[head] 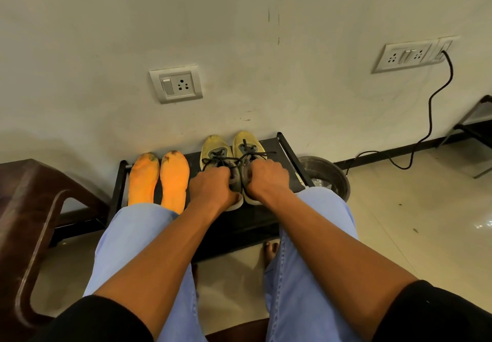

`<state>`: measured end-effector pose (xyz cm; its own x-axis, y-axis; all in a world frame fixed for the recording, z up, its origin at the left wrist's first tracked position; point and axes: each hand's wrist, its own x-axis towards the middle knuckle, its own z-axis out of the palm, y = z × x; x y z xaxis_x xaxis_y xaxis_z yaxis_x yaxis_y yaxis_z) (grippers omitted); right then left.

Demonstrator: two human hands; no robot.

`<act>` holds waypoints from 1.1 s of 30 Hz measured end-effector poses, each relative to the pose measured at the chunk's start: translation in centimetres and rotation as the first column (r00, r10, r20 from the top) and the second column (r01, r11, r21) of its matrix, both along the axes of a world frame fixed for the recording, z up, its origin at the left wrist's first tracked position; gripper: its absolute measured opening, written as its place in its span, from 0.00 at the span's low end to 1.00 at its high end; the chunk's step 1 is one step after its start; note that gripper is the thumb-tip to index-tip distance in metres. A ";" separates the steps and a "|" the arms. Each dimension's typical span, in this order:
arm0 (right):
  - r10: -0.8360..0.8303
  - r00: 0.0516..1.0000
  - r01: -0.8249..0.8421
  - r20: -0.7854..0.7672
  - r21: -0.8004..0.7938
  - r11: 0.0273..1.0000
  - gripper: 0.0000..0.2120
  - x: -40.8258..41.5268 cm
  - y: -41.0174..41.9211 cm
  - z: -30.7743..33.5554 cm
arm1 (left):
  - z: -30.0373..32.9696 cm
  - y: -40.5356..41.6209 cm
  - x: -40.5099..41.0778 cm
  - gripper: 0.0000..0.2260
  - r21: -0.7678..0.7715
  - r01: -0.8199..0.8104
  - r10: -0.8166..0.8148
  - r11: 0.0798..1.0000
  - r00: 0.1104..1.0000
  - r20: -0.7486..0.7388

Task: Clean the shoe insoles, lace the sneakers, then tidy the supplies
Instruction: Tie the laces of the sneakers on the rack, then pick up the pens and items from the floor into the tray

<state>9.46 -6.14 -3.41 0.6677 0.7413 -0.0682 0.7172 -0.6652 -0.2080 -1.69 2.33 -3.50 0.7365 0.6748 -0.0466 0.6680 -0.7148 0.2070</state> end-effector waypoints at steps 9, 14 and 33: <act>-0.017 0.999 0.019 -0.036 0.052 0.998 0.11 2.6 -1.8 5.1 | 2.9 -1.7 1.4 0.12 0.001 -0.003 0.003 1.000 0.959 0.284; -0.079 0.984 0.086 -0.161 0.039 0.996 0.14 6.6 -3.6 7.6 | 4.3 -3.8 4.2 0.12 -0.055 0.049 -0.025 0.997 0.928 0.373; -0.513 0.804 0.478 -0.300 -0.187 0.859 0.13 19.0 -24.6 -9.1 | -5.0 -19.7 24.5 0.08 -0.759 0.161 -0.083 0.631 0.987 0.140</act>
<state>28.47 -30.73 -12.55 0.8669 0.2936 -0.4028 0.1856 -0.9401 -0.2858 22.77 -17.39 -8.52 0.8366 0.3285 -0.4385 0.5387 -0.3469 0.7678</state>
